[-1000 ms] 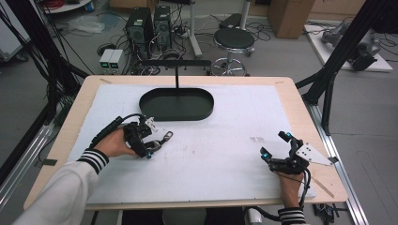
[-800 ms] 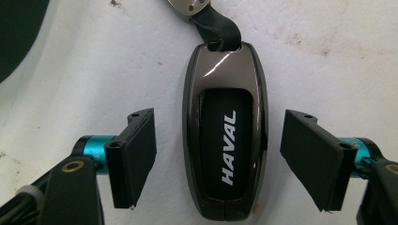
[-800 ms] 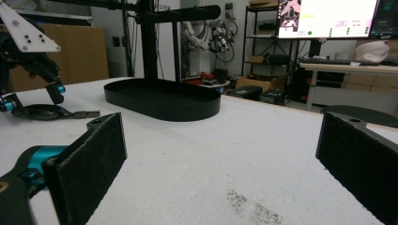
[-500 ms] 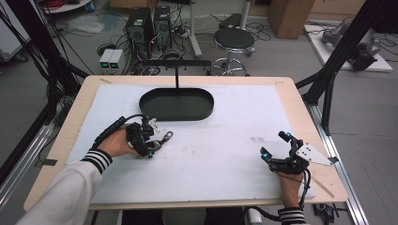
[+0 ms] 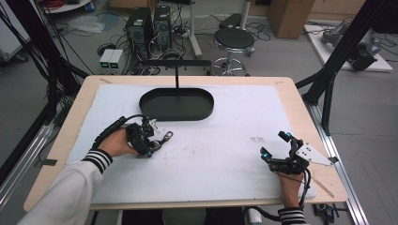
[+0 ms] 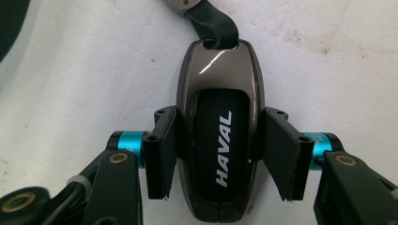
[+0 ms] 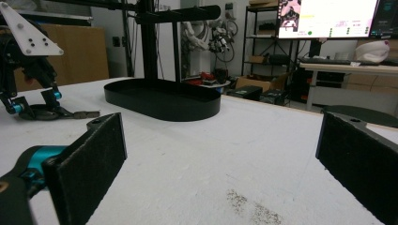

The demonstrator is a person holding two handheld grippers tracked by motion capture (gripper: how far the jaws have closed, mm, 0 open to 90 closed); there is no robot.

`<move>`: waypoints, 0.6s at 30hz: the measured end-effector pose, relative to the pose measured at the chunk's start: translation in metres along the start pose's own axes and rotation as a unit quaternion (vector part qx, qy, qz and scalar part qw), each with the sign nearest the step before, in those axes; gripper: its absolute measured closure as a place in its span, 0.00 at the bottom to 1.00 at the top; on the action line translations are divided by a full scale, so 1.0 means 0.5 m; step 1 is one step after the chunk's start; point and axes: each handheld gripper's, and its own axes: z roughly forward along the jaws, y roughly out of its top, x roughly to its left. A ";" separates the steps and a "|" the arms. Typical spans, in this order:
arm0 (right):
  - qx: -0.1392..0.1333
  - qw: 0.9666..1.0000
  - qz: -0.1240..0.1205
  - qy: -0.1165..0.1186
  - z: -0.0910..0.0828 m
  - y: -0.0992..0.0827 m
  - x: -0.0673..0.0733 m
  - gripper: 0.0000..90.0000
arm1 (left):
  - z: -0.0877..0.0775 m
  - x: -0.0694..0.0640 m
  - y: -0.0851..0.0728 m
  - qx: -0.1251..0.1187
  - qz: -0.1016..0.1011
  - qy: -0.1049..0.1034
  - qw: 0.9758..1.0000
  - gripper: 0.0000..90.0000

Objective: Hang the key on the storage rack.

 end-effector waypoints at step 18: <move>0.000 1.000 0.000 0.000 0.000 0.000 0.000 0.01 | -0.085 0.026 -0.028 -0.128 -0.068 0.034 0.989 0.54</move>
